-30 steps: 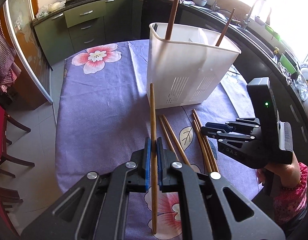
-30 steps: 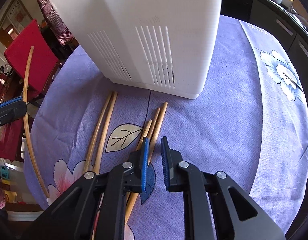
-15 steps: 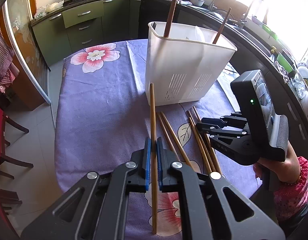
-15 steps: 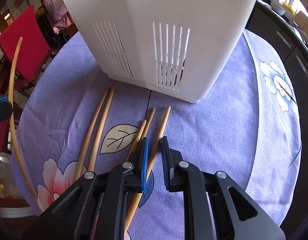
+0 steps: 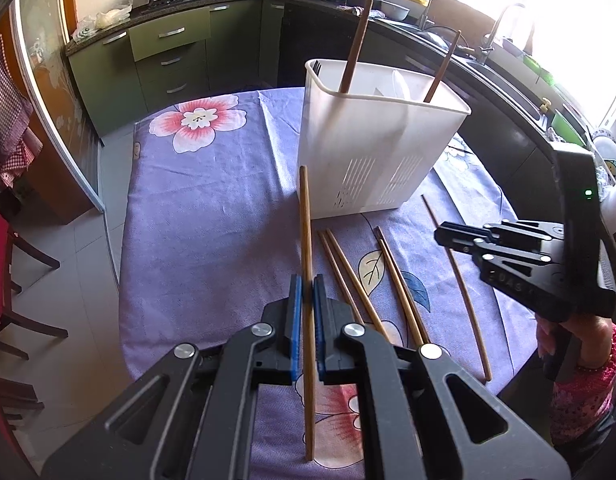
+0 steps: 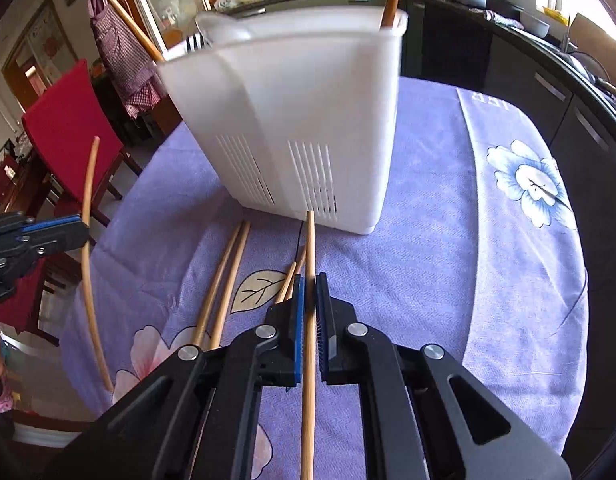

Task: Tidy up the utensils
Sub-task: 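Carry both chopsticks upright over the white caddy and lower them in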

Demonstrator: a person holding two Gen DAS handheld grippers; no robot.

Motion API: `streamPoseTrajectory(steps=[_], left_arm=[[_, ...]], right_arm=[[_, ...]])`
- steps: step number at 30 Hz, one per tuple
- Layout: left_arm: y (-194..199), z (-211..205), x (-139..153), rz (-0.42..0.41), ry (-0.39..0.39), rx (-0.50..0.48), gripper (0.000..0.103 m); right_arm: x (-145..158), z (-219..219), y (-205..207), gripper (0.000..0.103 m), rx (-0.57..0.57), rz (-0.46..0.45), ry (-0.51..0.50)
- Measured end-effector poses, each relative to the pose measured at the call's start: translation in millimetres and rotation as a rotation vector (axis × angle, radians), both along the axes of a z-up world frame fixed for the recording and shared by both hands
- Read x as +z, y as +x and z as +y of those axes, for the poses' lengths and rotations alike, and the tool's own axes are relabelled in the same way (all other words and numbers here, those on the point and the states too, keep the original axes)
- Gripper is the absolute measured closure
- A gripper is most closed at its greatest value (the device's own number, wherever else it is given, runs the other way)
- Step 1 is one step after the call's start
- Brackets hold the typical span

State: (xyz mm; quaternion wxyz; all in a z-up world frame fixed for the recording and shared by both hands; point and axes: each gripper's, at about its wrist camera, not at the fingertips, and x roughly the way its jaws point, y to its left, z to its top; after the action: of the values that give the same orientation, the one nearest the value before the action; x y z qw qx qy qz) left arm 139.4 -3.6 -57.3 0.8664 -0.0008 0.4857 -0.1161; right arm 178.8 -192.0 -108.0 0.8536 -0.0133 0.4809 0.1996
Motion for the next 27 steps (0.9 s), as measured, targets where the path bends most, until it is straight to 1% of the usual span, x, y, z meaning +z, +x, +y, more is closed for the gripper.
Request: streamPoseTrajectory(steps=[3,7,13,20,27], left_arm=[[-4,2,7,-0.014,0.001,0.001,0.097],[-12,4,15,-0.033,0.006,0.001,0.097],[-24,5,28,-0.058,0.008,-0.003,0.097],[-38,2,54,-0.106,-0.013,-0.029,0.097],[-39,-8,83,-0.159,-0.022,-0.058,0.097]], right_arm=[[26,-16,-18,0.097,-0.011,-0.062,0.044],[64,-51,-39,0.097,-0.028,-0.133,0.086],[89,-75,-70,0.097,-0.039,-0.196,0.117],[116,-80,-94,0.097,-0.025,-0.265,0.143],[152,-76,-92,0.097,-0.018,-0.344,0.146]])
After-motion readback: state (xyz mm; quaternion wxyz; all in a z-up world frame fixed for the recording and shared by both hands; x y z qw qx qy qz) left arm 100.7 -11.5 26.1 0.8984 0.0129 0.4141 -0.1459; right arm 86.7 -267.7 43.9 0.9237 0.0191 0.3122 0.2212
